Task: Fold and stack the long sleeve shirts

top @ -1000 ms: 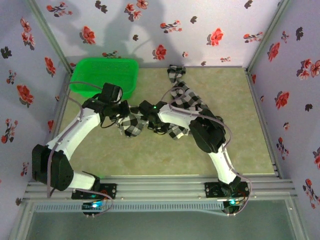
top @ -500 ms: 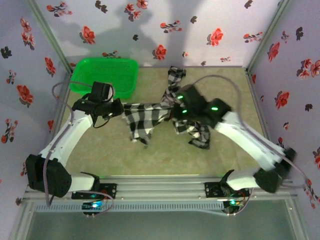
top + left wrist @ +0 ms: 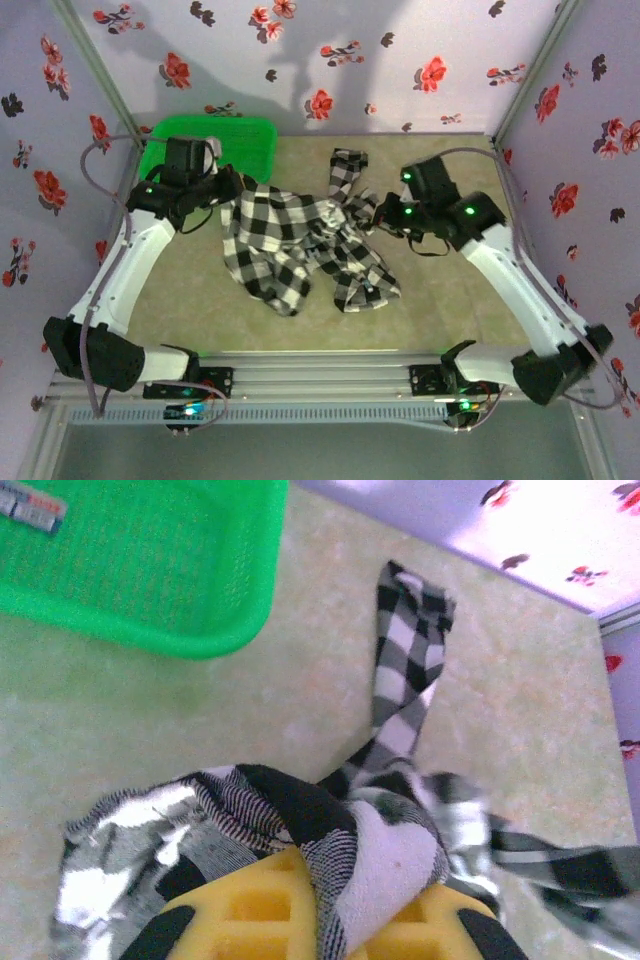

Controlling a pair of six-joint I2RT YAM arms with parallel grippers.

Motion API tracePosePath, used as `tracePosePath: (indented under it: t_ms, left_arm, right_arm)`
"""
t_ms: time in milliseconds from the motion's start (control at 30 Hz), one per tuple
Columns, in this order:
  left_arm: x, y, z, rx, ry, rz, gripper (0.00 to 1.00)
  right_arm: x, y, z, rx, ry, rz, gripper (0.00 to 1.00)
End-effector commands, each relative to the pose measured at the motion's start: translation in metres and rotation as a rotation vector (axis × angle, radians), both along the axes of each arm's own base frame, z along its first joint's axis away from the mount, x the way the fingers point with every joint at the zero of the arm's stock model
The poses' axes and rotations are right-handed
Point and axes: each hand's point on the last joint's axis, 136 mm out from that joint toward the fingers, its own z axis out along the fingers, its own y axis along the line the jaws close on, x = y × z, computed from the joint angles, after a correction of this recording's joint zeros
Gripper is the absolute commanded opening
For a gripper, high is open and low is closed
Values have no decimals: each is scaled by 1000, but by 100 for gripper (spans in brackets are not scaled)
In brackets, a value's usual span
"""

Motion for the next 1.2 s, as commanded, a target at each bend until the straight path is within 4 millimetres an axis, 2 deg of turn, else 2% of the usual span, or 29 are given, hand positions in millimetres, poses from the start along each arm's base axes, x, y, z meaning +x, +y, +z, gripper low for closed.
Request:
tracePosePath:
  t_ms: [0, 67, 133, 167, 233, 300, 367, 433, 567, 667, 733, 800, 900, 967, 1067, 1167]
  left_arm:
    - [5, 2, 41, 42, -131, -39, 3]
    - [3, 9, 47, 89, -148, -47, 3]
    - [-2, 12, 50, 115, -152, -62, 3]
    - [-5, 12, 52, 121, -160, -74, 3]
    - [-12, 11, 55, 112, -177, -92, 3]
    - [-18, 9, 67, 95, -222, -109, 4]
    - [-22, 9, 86, 79, -286, -111, 4]
    - [-24, 7, 113, 58, -367, -126, 4]
    - [-39, 0, 183, 10, -585, -183, 5]
    - [-58, 3, 222, 24, -707, -199, 6]
    - [-70, 7, 230, 58, -733, -212, 7]
    - [-77, 15, 226, 106, -720, -200, 7]
    - [-81, 21, 209, 136, -670, -184, 7]
    - [-81, 19, 194, 121, -623, -194, 7]
    - [-75, 6, 169, 70, -543, -228, 7]
    - [-62, -19, 148, 30, -482, -279, 7]
  right_arm:
    - [-14, 11, -8, -114, 9, 150, 0]
    - [-13, 12, -16, -146, 13, 153, 0]
    - [-7, 4, -15, -143, -7, 99, 0]
    - [-3, -2, -9, -120, -32, 64, 0]
    - [7, -15, 17, -61, -121, 0, 0]
    - [18, -39, 54, -28, -240, -78, 0]
    - [27, -64, 101, 24, -367, -152, 0]
    - [35, -88, 156, 93, -524, -235, 0]
    - [38, -131, 270, 273, -843, -395, 0]
    - [31, -152, 337, 380, -993, -449, 0]
    - [20, -158, 380, 458, -1089, -452, 0]
    - [5, -160, 419, 526, -1178, -435, 0]
    - [-10, -158, 448, 587, -1219, -405, 0]
    - [-17, -155, 454, 617, -1219, -385, 0]
    - [-18, -152, 446, 610, -1183, -378, 0]
    - [-1, -150, 419, 564, -1089, -382, 0]
